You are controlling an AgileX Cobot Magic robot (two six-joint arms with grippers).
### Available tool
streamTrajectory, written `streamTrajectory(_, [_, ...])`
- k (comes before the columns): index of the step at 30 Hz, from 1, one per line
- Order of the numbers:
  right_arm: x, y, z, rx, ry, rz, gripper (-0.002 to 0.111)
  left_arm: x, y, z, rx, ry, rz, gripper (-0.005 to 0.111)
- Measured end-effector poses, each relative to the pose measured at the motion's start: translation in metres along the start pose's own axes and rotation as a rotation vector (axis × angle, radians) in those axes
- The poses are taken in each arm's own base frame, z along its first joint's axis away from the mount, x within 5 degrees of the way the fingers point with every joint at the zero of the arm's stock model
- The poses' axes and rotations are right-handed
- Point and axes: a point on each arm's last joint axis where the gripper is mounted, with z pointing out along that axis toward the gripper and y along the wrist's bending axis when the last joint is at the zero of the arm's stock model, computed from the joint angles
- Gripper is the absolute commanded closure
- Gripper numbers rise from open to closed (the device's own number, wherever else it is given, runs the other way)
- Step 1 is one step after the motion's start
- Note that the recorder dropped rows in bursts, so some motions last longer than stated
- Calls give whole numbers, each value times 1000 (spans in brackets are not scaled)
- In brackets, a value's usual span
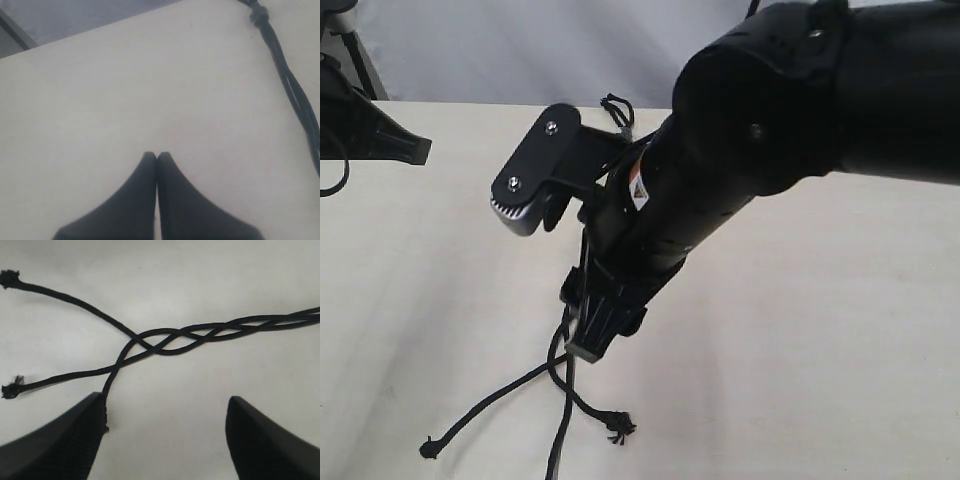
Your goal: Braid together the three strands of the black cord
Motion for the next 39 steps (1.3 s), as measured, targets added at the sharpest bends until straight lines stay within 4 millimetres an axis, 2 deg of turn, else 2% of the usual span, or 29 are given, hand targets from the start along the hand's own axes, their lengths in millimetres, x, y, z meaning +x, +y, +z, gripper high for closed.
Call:
streamTrajectory(3, [0, -4, -13, 41, -27, 42, 54, 0, 0, 0, 0, 0, 0, 107])
streamTrajectory(9, [2, -21, -33, 101, -113, 160, 108, 0, 0, -1, 0, -3, 0, 107])
streamTrajectory(16, [14, -44, -57, 183, -229, 263, 108, -4, 3, -15, -3, -49, -11, 107])
streamTrajectory(23, [57, -47, -80, 282, -407, 362, 108, 0, 3, -36, 26, -169, -23, 107])
streamTrajectory(27, [89, -39, -101, 351, -546, 410, 108, 3, 3, -55, 50, -284, -27, 107])
streamTrajectory(32, [119, -18, -125, 395, -672, 419, 108, 8, 3, -77, 84, -428, -33, 107])
streamTrajectory(39, [161, 14, -143, 433, -788, 408, 108, 24, 0, -105, 140, -618, -61, 107])
